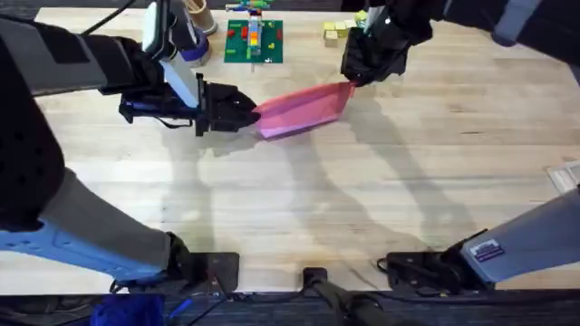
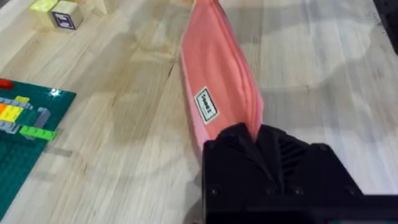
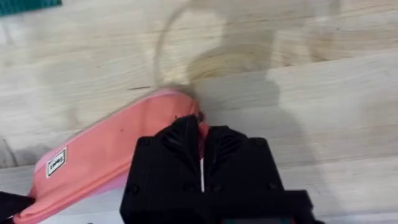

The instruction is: Unzip the bag, pick up the pens from the table one at a time and place them inside, then zip the bag closed.

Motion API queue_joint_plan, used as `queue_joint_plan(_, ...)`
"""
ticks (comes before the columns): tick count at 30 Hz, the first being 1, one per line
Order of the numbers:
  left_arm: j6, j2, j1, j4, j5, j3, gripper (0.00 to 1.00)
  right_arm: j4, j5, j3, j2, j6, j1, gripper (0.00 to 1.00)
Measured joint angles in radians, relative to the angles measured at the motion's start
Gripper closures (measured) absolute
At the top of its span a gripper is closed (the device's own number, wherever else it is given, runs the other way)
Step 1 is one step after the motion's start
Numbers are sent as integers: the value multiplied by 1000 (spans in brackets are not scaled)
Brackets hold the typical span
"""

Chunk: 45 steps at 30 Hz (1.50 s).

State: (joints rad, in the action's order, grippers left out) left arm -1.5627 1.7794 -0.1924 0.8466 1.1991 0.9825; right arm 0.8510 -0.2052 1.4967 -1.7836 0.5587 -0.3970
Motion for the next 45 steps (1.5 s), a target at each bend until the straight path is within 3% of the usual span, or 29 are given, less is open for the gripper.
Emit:
queue_joint_plan(10,0,0,10,2,13,0,957,13,105,-10,-1,-9,88,967)
queue_joint_plan(17,0,0,10,2,9,0,957,-110,120,-118,-15,14,122,967)
queue_joint_plan(19,0,0,10,2,-2,0,957,-179,82,-174,-15,17,132,967)
queue_joint_plan(20,0,0,7,7,-25,0,957,-193,10,-190,-16,14,141,968)
queue_joint_plan(26,0,1,-51,13,-76,-2,957,-217,-199,-236,-36,14,249,971)
queue_joint_plan(31,0,1,-52,14,-79,-2,957,-223,-247,-236,-4,-17,215,971)
queue_joint_plan(38,0,1,-51,13,-82,-2,957,-214,-264,-236,202,-186,132,967)
queue_joint_plan(39,0,1,-51,13,-82,-2,957,-206,-266,-236,237,-214,116,928)
queue_joint_plan(40,0,1,-51,13,-82,-2,957,-178,-270,-236,321,-276,72,551)
queue_joint_plan(43,0,1,-51,13,-82,-2,957,-151,-270,-236,380,-313,36,136)
queue_joint_plan(44,0,1,-51,13,-82,-2,957,-140,-271,-236,394,-324,28,40)
queue_joint_plan(45,0,1,-51,13,-82,-2,957,-130,-270,-236,405,-330,23,16)
